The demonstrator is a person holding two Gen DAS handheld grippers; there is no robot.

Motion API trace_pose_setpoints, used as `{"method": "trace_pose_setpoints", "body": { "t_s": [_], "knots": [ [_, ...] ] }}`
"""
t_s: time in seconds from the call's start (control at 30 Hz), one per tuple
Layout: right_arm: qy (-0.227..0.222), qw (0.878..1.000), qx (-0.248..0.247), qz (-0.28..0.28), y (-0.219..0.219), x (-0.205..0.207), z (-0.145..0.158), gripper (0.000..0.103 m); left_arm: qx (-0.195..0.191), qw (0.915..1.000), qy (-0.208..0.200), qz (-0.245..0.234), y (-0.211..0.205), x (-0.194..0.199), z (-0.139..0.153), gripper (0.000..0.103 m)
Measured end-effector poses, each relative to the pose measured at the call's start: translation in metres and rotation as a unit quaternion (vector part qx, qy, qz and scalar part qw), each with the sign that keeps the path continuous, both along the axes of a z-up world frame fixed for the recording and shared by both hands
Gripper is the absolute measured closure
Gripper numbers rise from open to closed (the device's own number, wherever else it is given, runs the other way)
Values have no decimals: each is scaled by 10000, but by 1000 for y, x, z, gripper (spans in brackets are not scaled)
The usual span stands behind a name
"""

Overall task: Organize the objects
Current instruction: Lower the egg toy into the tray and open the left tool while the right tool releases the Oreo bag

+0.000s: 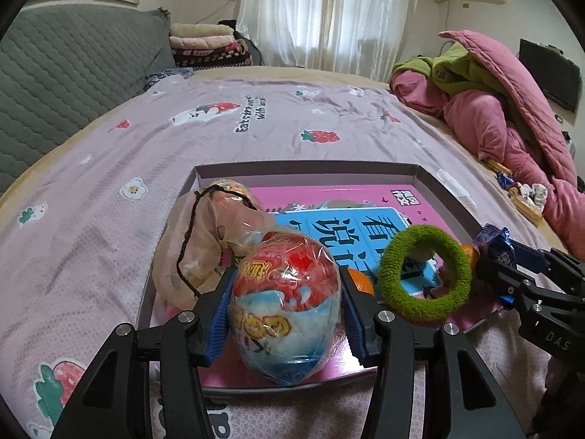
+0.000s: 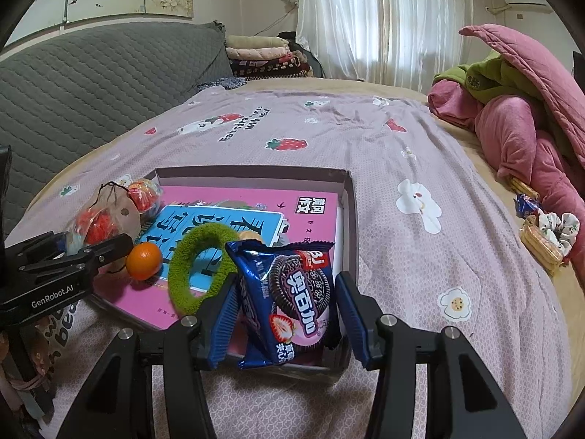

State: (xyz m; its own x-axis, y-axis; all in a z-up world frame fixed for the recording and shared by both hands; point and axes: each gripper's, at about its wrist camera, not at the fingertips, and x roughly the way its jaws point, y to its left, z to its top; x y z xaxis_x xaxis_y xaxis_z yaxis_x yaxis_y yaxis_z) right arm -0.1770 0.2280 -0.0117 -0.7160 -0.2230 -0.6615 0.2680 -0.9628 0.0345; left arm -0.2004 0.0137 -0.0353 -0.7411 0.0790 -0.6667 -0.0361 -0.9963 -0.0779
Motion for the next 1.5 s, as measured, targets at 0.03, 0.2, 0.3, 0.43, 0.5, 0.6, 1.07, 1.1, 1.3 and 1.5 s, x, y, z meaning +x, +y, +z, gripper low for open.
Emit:
{"method": "trace_pose_setpoints", "body": {
  "t_s": [0.03,0.2,0.3,0.43,0.5,0.6,1.07,1.1,1.3,1.5],
  "knots": [
    [2,10000,4,12,-1,0,0,51,-1,10000,1,-1,0,0,0,49],
    [23,10000,-14,-3,0,1,1,51,40,10000,7,0,0,1,2,49],
    [18,10000,-23,11,0,0,1,51,71,10000,32,-16,0,2,4,47],
    [30,10000,-10,7,0,0,2,51,59,10000,39,-17,2,2,4,44],
    [22,10000,-25,10,0,-1,2,51,51,10000,45,-38,3,3,5,43],
    [34,10000,-40,6,-1,-1,2,51,47,9999,88,-90,5,5,7,42],
    [76,9998,-166,-37,4,3,7,46,-90,9998,163,-100,14,12,14,29],
    [85,9998,-165,-37,4,3,7,45,-87,9998,164,-91,13,12,14,29],
    [122,9997,-204,-56,5,4,9,36,-103,9998,182,-57,11,13,19,29],
    [169,9996,-226,-25,3,6,12,33,-87,9997,230,1,9,18,27,28]
  ]
}}
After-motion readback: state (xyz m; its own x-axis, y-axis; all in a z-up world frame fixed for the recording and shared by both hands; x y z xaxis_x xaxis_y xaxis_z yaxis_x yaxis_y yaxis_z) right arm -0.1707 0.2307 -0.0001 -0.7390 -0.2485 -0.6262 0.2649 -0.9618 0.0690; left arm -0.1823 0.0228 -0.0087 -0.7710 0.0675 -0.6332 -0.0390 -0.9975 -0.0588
